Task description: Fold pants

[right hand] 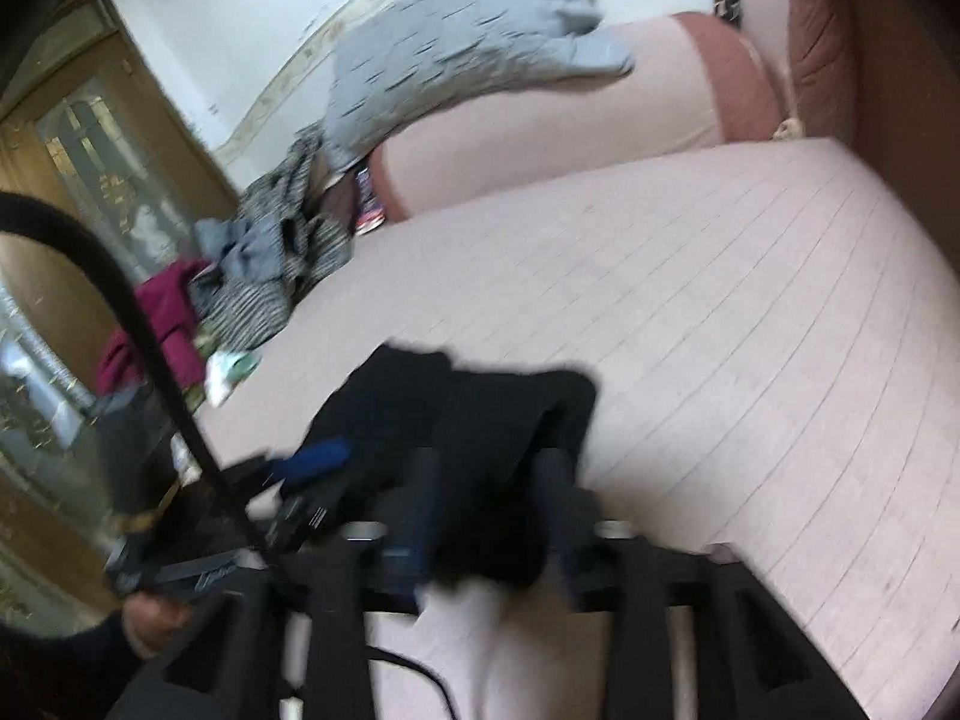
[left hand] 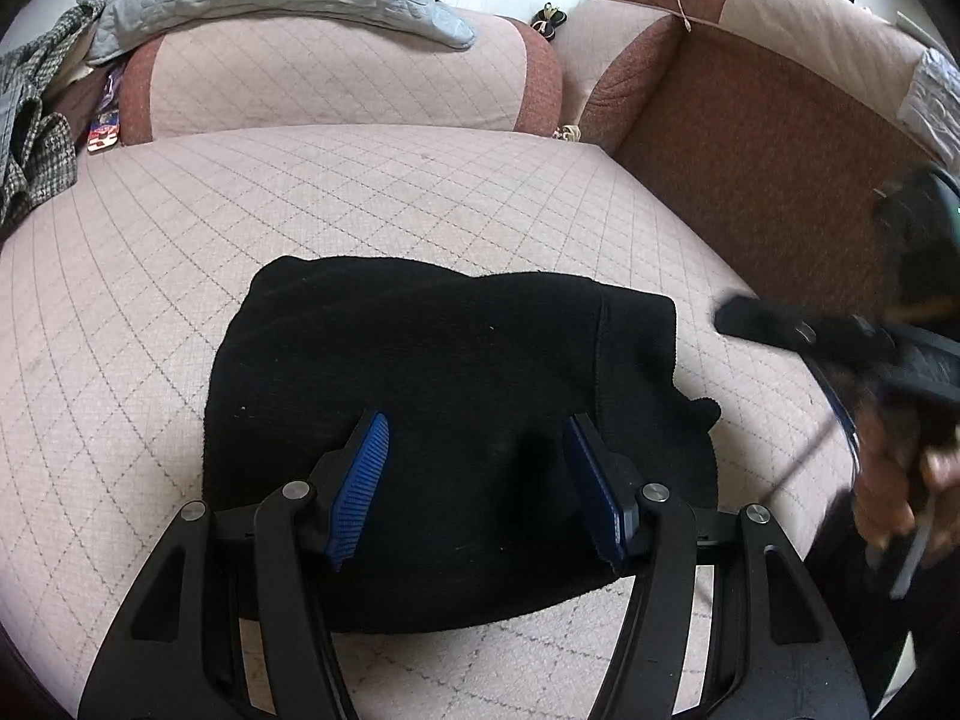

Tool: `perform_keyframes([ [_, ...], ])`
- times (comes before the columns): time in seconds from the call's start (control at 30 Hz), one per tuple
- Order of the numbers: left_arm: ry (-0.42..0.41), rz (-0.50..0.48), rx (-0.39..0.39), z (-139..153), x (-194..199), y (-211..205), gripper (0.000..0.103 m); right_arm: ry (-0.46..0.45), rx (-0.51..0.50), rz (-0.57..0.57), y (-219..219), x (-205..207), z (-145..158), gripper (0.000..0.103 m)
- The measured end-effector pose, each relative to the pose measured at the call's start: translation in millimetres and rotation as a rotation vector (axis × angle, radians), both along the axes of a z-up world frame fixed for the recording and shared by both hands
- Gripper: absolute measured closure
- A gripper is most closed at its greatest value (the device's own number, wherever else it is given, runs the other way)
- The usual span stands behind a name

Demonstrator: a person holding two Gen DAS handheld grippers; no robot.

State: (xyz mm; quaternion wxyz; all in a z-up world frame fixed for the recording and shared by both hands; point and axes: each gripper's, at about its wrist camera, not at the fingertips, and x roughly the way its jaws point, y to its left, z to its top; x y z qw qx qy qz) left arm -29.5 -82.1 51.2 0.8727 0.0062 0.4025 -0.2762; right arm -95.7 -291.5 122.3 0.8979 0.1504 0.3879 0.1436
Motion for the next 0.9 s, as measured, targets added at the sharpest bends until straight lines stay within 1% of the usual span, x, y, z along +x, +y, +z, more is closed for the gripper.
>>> perform_keyframes([
  [0.03, -0.001, -0.001, 0.003, 0, 0, 0, 0.043, 0.013, 0.011, -0.003, -2, 10, -2, 0.054],
  [0.07, -0.002, -0.001, 0.005, -1, -1, -1, 0.043, 0.051, 0.036, 0.008, -2, 23, -8, 0.054],
  [0.13, -0.001, 0.002, 0.002, -2, -1, -1, 0.043, 0.105, 0.092, 0.038, 2, 41, -18, 0.061],
  [0.2, 0.004, 0.005, -0.003, -4, -1, -1, 0.043, 0.171, 0.129, 0.050, 7, 57, -35, 0.095],
  [0.27, 0.008, 0.005, -0.005, -4, -1, -2, 0.043, 0.145, 0.103, 0.042, 14, 59, -40, 0.098],
  [0.33, 0.016, 0.004, -0.015, 0, 1, -4, 0.043, 0.084, 0.052, 0.046, 22, 61, -27, 0.099],
  [0.4, 0.024, 0.003, -0.051, 5, 4, -7, 0.043, 0.003, 0.007, 0.057, 25, 61, -6, 0.099],
  [0.47, 0.033, 0.007, -0.074, 6, 6, -11, 0.043, -0.037, -0.023, 0.067, 26, 61, 9, 0.099],
  [0.5, 0.048, 0.009, -0.083, 3, 7, -14, 0.043, -0.033, -0.035, 0.062, 25, 61, 11, 0.099],
  [0.57, 0.078, -0.004, -0.081, -5, 5, -19, 0.043, 0.021, -0.085, 0.044, 22, 62, 2, 0.099],
  [0.6, 0.063, -0.013, -0.061, -8, 2, -22, 0.043, 0.052, -0.109, 0.042, 21, 61, -7, 0.099],
  [0.67, 0.030, -0.027, -0.030, -7, -3, -24, 0.043, 0.100, -0.117, 0.033, 12, 61, -25, 0.099],
  [0.7, 0.041, -0.033, -0.029, -4, -2, -22, 0.043, 0.114, -0.110, 0.000, 4, 62, -35, 0.094],
  [0.77, 0.048, -0.025, -0.056, 6, 1, -12, 0.043, 0.127, -0.074, -0.060, -11, 61, -40, 0.087],
  [0.8, 0.032, -0.011, -0.057, 11, 3, -6, 0.043, 0.129, -0.062, -0.087, -18, 60, -38, 0.087],
  [0.83, 0.010, 0.006, -0.052, 17, 5, 0, 0.043, 0.112, -0.051, -0.099, -21, 57, -32, 0.087],
  [0.9, -0.027, 0.047, -0.046, 25, 14, 12, 0.043, 0.050, -0.042, -0.099, -23, 48, -16, 0.087],
])
